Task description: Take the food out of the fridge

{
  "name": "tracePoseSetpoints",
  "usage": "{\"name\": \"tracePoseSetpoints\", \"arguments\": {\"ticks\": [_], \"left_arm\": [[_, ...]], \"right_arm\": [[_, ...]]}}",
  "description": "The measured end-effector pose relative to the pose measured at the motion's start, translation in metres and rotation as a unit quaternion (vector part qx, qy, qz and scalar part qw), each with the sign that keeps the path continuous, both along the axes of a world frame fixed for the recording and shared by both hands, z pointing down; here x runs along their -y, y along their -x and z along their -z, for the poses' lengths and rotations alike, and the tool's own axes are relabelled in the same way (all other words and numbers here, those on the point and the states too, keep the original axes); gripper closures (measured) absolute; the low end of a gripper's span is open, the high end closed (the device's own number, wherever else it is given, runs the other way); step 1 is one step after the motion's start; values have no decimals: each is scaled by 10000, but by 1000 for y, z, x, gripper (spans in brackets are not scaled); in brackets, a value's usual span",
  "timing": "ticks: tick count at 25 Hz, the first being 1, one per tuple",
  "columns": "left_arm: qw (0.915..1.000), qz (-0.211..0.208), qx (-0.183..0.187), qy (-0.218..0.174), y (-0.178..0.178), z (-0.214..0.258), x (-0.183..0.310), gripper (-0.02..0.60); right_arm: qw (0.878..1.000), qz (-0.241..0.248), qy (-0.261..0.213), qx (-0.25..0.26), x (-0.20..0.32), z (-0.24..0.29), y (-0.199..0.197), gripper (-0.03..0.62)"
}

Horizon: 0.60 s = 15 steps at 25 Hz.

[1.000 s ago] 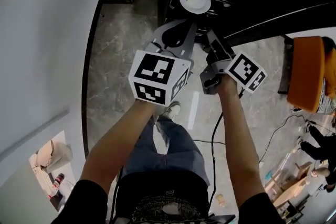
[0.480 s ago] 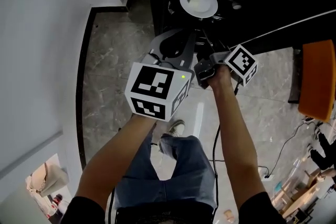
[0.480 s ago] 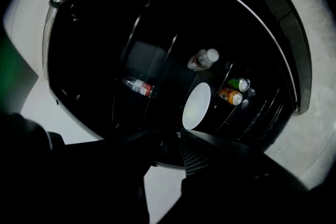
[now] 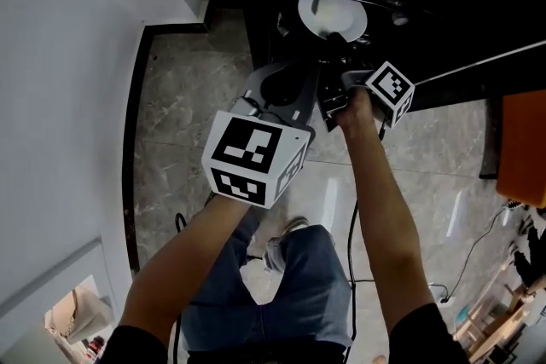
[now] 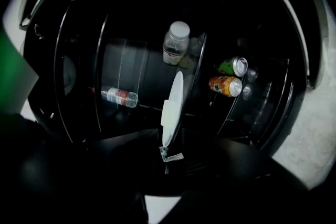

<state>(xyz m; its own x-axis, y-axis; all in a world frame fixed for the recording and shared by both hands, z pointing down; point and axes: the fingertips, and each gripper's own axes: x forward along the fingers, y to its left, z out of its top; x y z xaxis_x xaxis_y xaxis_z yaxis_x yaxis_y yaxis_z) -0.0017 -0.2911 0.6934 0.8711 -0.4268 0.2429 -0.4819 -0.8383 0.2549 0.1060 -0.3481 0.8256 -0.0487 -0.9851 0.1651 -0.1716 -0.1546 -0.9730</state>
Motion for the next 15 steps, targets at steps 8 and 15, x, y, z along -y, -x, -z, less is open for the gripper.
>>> {"name": "tracePoseSetpoints", "arguments": {"ticks": [8,15], "left_arm": [[10000,67,-8,2,10,-5,12,580],[9999,88,78,101,21,-1,7,580]], "right_arm": [[9959,-213,-128,873,10,-7,2,574],[9962,-115,-224,836,2,5,9,583]]}}
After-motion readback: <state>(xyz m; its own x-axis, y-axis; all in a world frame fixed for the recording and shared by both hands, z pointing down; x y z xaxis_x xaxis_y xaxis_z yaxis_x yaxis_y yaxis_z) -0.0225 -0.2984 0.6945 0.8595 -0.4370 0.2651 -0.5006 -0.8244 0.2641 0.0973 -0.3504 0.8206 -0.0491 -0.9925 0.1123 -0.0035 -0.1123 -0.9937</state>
